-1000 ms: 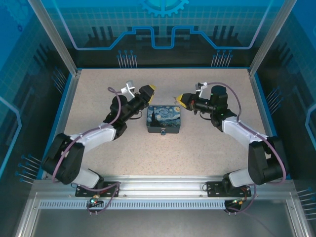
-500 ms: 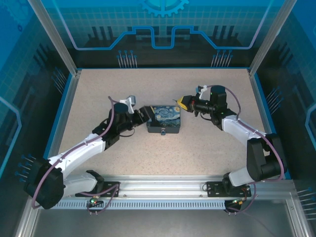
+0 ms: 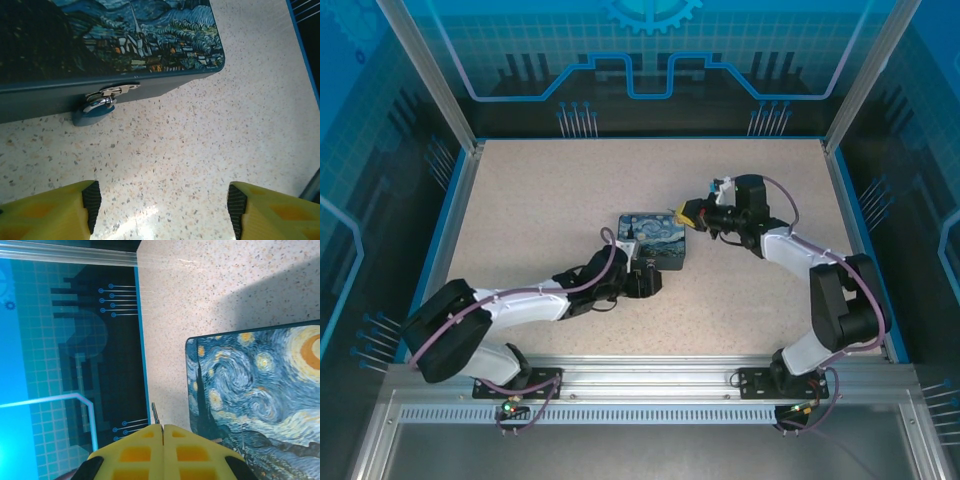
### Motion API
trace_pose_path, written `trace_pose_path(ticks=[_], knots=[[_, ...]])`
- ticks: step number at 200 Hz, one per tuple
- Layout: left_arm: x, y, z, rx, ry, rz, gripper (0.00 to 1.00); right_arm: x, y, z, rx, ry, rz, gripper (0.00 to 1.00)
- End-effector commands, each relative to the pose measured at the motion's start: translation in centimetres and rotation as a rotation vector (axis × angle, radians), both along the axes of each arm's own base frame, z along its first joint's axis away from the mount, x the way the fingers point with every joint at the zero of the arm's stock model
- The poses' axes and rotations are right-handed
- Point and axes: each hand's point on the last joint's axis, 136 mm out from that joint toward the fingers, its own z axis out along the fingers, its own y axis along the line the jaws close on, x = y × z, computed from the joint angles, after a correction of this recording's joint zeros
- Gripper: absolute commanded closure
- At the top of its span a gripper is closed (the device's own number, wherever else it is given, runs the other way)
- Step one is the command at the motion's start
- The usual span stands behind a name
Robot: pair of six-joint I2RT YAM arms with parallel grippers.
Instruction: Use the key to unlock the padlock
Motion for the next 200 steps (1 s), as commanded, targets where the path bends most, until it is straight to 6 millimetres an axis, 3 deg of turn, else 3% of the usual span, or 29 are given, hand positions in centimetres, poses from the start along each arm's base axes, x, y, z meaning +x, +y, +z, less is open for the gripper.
trace_pose_path(ticks=[1, 66, 161, 200], knots=[[0.9, 0.4, -1.0, 0.055, -0.094, 0.008, 0.26, 0.2, 0.7, -0.3, -0.018, -0.019, 0.006, 1.00], [2.3, 0.3, -3.3, 0.101, -0.211, -0.004, 0.19, 0.4, 1.3, -1.1, -0.033, -0.035, 0.007, 1.00], [4.1, -0.7, -6.6, 0.051, -0.311, 0.023, 0.19, 0.7, 1.0, -3.1, -0.071, -0.004, -0.007, 1.00], [3.9, -1.7, -6.5, -0.012, -0.293, 0.007, 0.19, 0.6, 1.0, -3.6, -0.085, 0.002, -0.005, 1.00]])
